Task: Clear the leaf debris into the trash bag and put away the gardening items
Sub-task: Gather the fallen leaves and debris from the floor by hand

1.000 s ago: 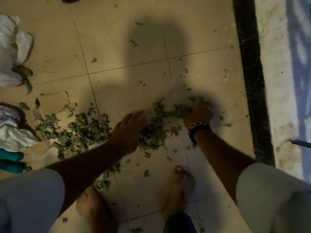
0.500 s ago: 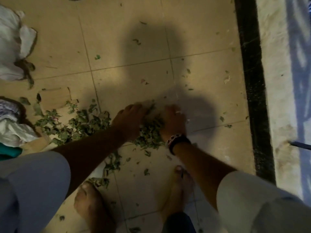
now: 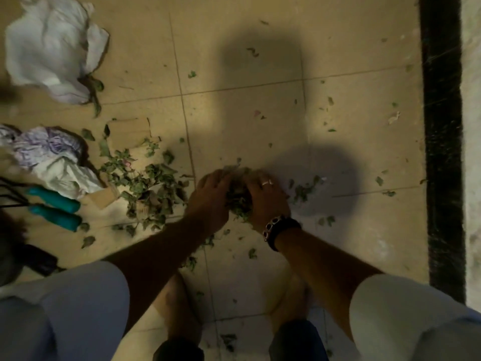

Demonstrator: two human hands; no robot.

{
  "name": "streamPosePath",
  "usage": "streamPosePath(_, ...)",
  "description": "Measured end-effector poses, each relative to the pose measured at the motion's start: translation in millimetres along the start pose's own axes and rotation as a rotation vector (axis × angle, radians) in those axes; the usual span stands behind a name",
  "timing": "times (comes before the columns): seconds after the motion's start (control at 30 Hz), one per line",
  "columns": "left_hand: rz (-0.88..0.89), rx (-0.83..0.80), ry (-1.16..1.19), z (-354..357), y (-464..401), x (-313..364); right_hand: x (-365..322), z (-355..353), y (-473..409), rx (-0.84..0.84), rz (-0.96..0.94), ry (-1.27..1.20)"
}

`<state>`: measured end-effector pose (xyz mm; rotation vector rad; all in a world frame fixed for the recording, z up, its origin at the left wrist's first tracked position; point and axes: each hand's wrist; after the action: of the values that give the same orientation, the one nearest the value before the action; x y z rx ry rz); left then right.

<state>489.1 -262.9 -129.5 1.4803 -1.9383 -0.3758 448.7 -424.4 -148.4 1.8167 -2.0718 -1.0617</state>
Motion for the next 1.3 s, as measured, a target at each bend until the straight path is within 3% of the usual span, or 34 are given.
streamPosePath(0.1, -0.190, 0.139, -0.065, -7, 3, -33, 18, -12, -16, 0.075, 0.208, 0.090)
streamPosePath(0.2, -0.330, 0.091, -0.097, -12, 4, -47, 16, -28, -24, -0.002, 0.374, 0.097)
streamPosePath(0.33, -0.092, -0.031, -0.105, -3, 11, -18, -10, -9, -4, -0.131, 0.124, 0.069)
streamPosePath(0.43, -0.069, 0.022, -0.088, 4, 20, -11, 10, 7, 9, 0.070, 0.096, 0.021)
streamPosePath(0.5, -0.150, 0.098, -0.088, 5, 25, -18, 43, 3, 16, 0.212, 0.323, 0.030)
streamPosePath(0.57, -0.230, 0.101, -0.096, 5, 25, -26, 74, -7, 25, 0.135, 0.628, -0.001)
streamPosePath(0.63, -0.241, 0.072, -0.074, 5, 20, -26, 91, -12, 28, 0.037, 0.751, -0.009)
streamPosePath(0.8, -0.059, -0.034, 0.131, 13, 9, 8, 39, 16, 18, -0.119, 0.379, 0.062)
streamPosePath(0.87, 0.004, -0.062, 0.141, 15, 13, 18, 14, 25, 24, -0.059, 0.232, -0.030)
streamPosePath(0.97, -0.042, -0.034, -0.013, 14, 22, 11, 12, 19, 38, 0.076, 0.341, -0.244)
streamPosePath(1.1, -0.111, 0.023, -0.129, 7, 29, -5, 28, 17, 61, -0.112, 0.522, -0.229)
streamPosePath(1.3, 0.048, -0.065, -0.212, 12, -9, 18, -4, 36, 41, -0.210, 0.483, -0.139)
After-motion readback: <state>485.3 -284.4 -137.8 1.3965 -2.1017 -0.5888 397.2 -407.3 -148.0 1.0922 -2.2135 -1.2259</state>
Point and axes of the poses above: each hand's wrist, its own y-axis away from the middle knuckle, its own z-axis out of the palm, x = y × z, and after that the axes turned 3 degrees about x, right-handed
